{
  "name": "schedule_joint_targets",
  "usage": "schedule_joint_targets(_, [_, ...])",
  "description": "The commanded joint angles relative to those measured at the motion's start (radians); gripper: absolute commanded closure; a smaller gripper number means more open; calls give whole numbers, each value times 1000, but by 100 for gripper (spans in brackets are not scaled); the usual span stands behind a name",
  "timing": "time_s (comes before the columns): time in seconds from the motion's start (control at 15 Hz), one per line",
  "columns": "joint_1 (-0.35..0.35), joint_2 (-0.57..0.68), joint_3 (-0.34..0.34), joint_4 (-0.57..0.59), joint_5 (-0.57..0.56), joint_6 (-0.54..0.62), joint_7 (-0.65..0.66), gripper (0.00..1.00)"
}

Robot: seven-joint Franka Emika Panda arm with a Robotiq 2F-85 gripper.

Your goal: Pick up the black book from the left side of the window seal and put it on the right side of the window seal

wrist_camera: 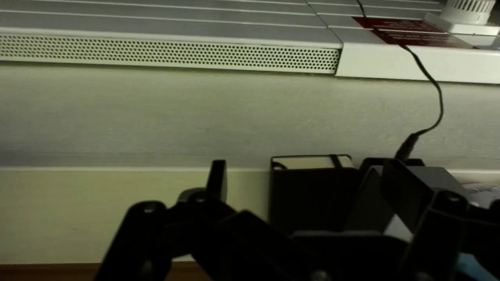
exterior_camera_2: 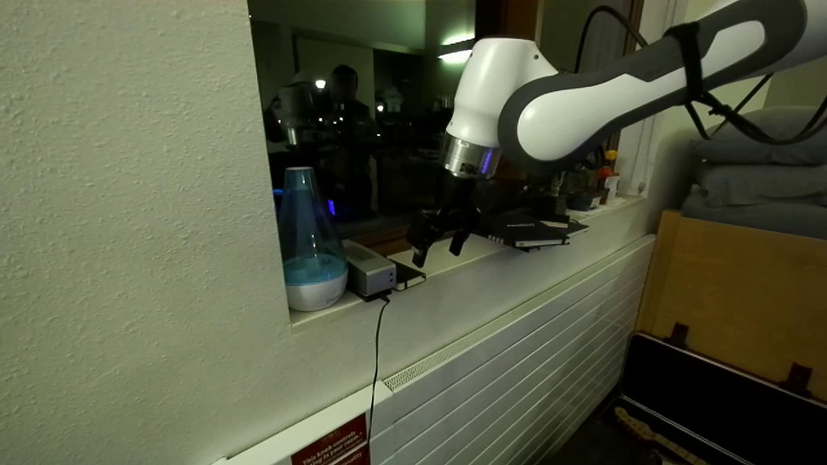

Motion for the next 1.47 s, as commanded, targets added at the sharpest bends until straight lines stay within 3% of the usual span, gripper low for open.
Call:
schedule_joint_targets(0.0, [37,58,-10,94,39,-34,7,0])
schedule_joint_targets(0.8, [65,125,-89,143,17,-48,63,0])
schedule_joint_targets(1.4, [90,158,-119,170,-14,11,72,0])
